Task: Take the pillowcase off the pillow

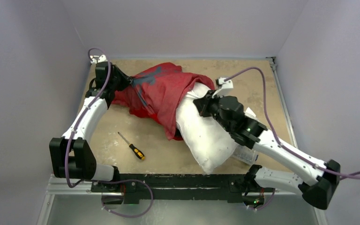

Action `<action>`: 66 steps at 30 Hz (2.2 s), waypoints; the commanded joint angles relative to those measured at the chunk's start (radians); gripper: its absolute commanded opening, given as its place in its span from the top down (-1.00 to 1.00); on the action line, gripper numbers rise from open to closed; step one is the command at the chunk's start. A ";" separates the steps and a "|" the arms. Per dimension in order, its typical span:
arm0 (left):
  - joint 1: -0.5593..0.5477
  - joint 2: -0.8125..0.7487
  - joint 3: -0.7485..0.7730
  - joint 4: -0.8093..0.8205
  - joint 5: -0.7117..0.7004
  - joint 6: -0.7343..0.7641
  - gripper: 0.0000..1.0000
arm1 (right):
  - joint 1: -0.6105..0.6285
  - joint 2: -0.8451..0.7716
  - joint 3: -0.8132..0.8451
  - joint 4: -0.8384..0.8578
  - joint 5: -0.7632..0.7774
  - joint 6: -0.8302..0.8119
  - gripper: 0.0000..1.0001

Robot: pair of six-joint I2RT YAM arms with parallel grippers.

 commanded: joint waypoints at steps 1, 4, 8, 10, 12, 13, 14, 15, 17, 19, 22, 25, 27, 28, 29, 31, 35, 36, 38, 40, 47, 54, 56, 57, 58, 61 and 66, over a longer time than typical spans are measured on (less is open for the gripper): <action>0.044 0.062 0.121 -0.035 -0.273 0.120 1.00 | -0.024 -0.190 0.014 0.132 -0.001 -0.055 1.00; 0.080 0.101 0.119 -0.026 -0.348 0.149 1.00 | -0.028 -0.256 0.020 0.122 0.009 -0.057 1.00; 0.148 0.122 0.085 -0.002 -0.356 0.155 1.00 | -0.028 -0.314 0.031 0.079 0.035 -0.062 1.00; 0.170 0.128 0.082 0.002 -0.364 0.165 1.00 | -0.029 -0.332 0.036 0.065 0.043 -0.067 1.00; 0.176 0.136 0.089 0.002 -0.401 0.189 1.00 | -0.028 -0.350 0.037 0.066 0.036 -0.076 1.00; 0.177 0.141 0.092 0.001 -0.420 0.199 1.00 | -0.028 -0.357 0.041 0.066 0.033 -0.077 1.00; 0.181 0.147 0.094 0.000 -0.435 0.208 1.00 | -0.028 -0.365 0.047 0.064 0.028 -0.077 1.00; 0.184 0.155 0.096 -0.001 -0.448 0.215 1.00 | -0.028 -0.372 0.054 0.064 0.021 -0.079 1.00; 0.184 0.171 0.091 0.001 -0.475 0.228 1.00 | -0.028 -0.387 0.064 0.067 0.021 -0.088 1.00; 0.184 0.197 0.095 -0.004 -0.484 0.232 1.00 | -0.028 -0.394 0.076 0.066 0.019 -0.091 1.00; 0.187 0.230 0.109 -0.016 -0.503 0.244 1.00 | -0.028 -0.407 0.087 0.073 0.009 -0.099 1.00; 0.188 0.234 0.111 -0.013 -0.535 0.259 1.00 | -0.028 -0.428 0.100 0.073 -0.008 -0.106 1.00; 0.197 0.235 0.111 -0.011 -0.545 0.263 1.00 | -0.028 -0.444 0.108 0.073 -0.016 -0.113 1.00; 0.202 0.239 0.112 -0.012 -0.548 0.264 1.00 | -0.028 -0.448 0.118 0.067 -0.014 -0.115 1.00; 0.209 0.241 0.112 -0.012 -0.549 0.264 1.00 | -0.028 -0.449 0.128 0.058 -0.015 -0.117 1.00; 0.229 0.249 0.116 -0.014 -0.546 0.258 1.00 | -0.028 -0.449 0.146 0.043 -0.015 -0.120 1.00; 0.277 0.253 0.117 -0.018 -0.506 0.239 1.00 | -0.029 -0.460 0.159 0.035 -0.012 -0.130 1.00; 0.285 0.251 0.117 -0.017 -0.498 0.235 1.00 | -0.028 -0.458 0.159 0.030 -0.018 -0.133 1.00; 0.289 0.240 0.120 -0.018 -0.458 0.233 1.00 | -0.028 -0.441 0.152 0.024 -0.048 -0.141 1.00; 0.289 0.214 0.123 -0.011 -0.371 0.228 0.98 | -0.028 -0.405 0.130 0.033 -0.097 -0.149 1.00; 0.249 0.035 0.132 -0.002 -0.086 0.252 -0.13 | -0.028 -0.217 0.044 0.138 -0.338 -0.192 1.00; -0.009 -0.007 0.263 -0.112 0.077 0.469 -0.60 | -0.028 -0.021 0.003 0.201 -0.511 -0.242 1.00; -0.073 -0.003 0.288 -0.151 0.105 0.510 -0.62 | -0.028 0.008 -0.014 0.217 -0.529 -0.238 1.00; -0.104 0.002 0.304 -0.172 0.115 0.530 -0.62 | -0.027 0.019 -0.023 0.226 -0.544 -0.238 1.00; -0.133 0.010 0.317 -0.193 0.122 0.549 -0.63 | -0.027 0.034 -0.031 0.233 -0.564 -0.239 1.00; -0.202 0.047 0.341 -0.244 0.141 0.587 -0.65 | -0.025 0.068 -0.046 0.246 -0.580 -0.237 1.00; -0.283 0.156 0.381 -0.346 0.076 0.609 -0.68 | -0.012 0.132 -0.048 0.239 -0.533 -0.232 1.00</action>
